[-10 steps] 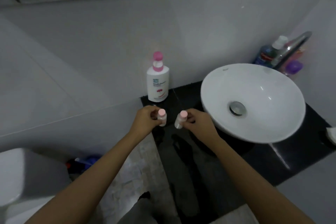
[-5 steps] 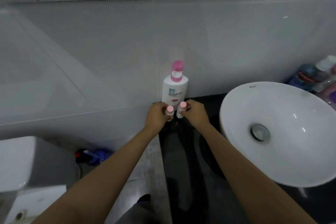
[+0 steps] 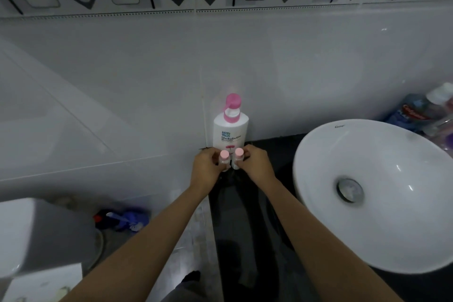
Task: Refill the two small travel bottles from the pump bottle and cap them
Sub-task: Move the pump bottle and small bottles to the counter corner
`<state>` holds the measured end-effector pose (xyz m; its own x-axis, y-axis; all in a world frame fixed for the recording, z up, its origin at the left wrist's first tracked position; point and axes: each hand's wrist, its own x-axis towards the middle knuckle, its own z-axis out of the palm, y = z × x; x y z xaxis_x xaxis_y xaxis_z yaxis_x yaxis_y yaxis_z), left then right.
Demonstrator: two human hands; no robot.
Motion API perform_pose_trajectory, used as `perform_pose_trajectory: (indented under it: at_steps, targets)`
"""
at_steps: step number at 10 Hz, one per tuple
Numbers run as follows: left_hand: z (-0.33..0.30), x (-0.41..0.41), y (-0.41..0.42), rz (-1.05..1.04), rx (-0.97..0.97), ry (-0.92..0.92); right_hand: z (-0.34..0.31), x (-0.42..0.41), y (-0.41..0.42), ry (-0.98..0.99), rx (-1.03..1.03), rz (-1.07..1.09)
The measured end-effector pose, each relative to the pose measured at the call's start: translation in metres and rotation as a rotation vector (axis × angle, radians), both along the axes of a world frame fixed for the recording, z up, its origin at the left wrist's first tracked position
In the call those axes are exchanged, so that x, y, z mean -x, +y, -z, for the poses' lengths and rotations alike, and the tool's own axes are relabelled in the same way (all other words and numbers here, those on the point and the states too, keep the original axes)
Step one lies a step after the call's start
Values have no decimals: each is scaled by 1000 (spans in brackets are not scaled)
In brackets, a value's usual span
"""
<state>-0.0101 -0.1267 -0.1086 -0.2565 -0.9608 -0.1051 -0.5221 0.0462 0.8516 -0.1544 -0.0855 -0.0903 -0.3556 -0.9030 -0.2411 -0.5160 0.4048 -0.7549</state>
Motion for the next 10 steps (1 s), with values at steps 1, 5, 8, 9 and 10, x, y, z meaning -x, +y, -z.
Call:
perform_pose_trajectory:
  at_steps: [1, 5, 8, 9, 10]
  targets:
    - [5, -1, 2, 16, -36, 12, 0, 0, 2, -11, -4, 6]
    - [7, -8, 5, 33, -57, -12, -7, -4, 7, 12, -37, -5]
    - [3, -16, 9, 65, -64, -77, -13, -5, 14, 57, -142, 1]
    - [3, -18, 12, 91, -52, -92, -12, -4, 18, 43, -154, 3]
    - [1, -19, 14, 105, -65, -125, -13, -4, 23, 34, -178, -1]
